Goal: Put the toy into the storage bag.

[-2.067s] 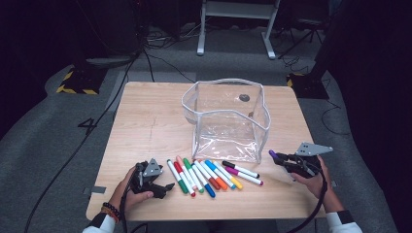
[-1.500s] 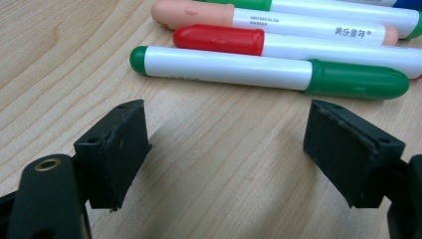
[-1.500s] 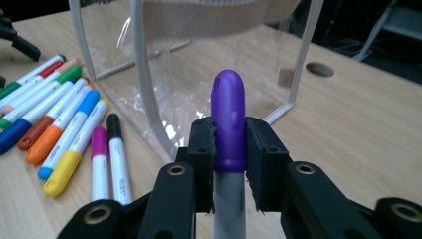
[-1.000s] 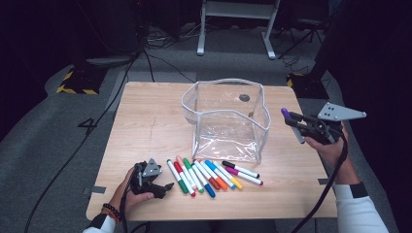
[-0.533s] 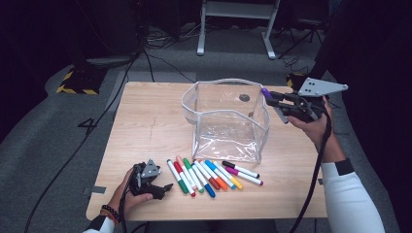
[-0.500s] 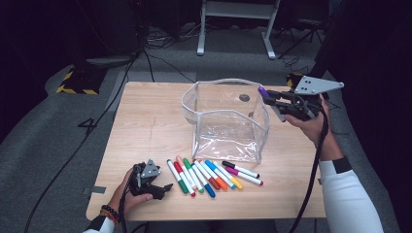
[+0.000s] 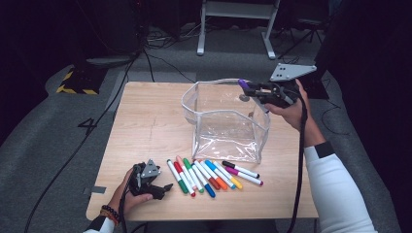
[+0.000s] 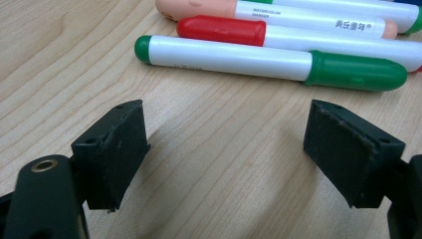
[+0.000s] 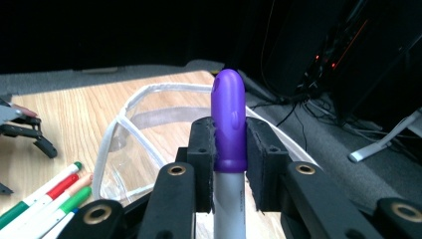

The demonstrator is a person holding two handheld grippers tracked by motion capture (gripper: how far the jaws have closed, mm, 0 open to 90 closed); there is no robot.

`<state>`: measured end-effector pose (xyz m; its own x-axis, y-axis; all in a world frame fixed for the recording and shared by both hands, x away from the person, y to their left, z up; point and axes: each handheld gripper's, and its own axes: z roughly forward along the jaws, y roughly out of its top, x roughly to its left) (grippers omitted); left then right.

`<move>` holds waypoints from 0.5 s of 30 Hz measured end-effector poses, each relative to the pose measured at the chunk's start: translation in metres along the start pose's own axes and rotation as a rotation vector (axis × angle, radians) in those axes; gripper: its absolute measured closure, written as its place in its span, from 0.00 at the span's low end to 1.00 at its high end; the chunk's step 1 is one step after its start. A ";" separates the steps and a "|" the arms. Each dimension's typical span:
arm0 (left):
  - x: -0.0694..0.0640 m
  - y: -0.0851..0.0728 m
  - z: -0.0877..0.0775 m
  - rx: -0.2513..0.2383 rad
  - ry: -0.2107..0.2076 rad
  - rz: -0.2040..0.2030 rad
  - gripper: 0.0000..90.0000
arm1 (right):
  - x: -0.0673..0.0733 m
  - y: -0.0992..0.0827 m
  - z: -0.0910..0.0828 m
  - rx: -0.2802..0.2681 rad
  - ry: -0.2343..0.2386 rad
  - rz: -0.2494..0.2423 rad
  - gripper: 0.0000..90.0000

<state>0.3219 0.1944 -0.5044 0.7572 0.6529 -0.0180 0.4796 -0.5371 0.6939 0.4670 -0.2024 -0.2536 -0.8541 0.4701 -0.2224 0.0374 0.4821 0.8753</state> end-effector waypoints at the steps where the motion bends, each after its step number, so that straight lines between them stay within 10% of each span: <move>1: 0.000 0.000 0.000 0.000 0.000 0.000 0.20 | 0.001 0.000 0.008 0.012 0.016 0.002 0.83; 6: 0.000 0.000 0.000 0.000 0.001 0.004 0.20 | 0.002 0.001 0.028 0.059 0.041 0.010 0.83; 15: 0.000 -0.001 -0.001 0.001 0.004 0.005 0.20 | 0.002 -0.011 0.069 0.300 0.078 -0.015 0.83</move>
<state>0.3213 0.1953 -0.5043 0.7580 0.6521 -0.0119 0.4762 -0.5410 0.6932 0.5003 -0.1556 -0.2938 -0.8924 0.4090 -0.1905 0.1662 0.6905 0.7040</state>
